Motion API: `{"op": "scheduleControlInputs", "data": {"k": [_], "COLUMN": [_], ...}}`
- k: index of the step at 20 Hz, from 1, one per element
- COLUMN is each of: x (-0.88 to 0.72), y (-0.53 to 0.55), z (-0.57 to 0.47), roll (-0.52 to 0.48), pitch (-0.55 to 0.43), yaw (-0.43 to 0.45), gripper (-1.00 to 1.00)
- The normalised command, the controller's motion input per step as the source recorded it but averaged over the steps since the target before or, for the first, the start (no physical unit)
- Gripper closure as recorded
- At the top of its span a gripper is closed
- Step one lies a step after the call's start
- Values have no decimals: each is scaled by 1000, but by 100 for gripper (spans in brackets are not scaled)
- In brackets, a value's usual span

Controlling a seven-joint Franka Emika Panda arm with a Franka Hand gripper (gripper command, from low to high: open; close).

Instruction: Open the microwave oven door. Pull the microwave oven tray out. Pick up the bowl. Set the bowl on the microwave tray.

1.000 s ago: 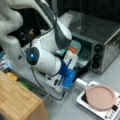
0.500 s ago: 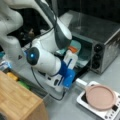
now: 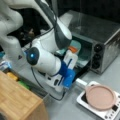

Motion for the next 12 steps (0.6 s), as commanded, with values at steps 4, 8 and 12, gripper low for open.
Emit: {"op": "scheduleControlInputs", "data": {"k": [4, 8, 12], "x": [133, 133, 133], "y": [-73, -73, -73], "z": [-21, -21, -21], "roll": [190, 190, 190], "pitch": [13, 13, 13], "yaw": [-12, -12, -12], "gripper": [-100, -100, -100]}}
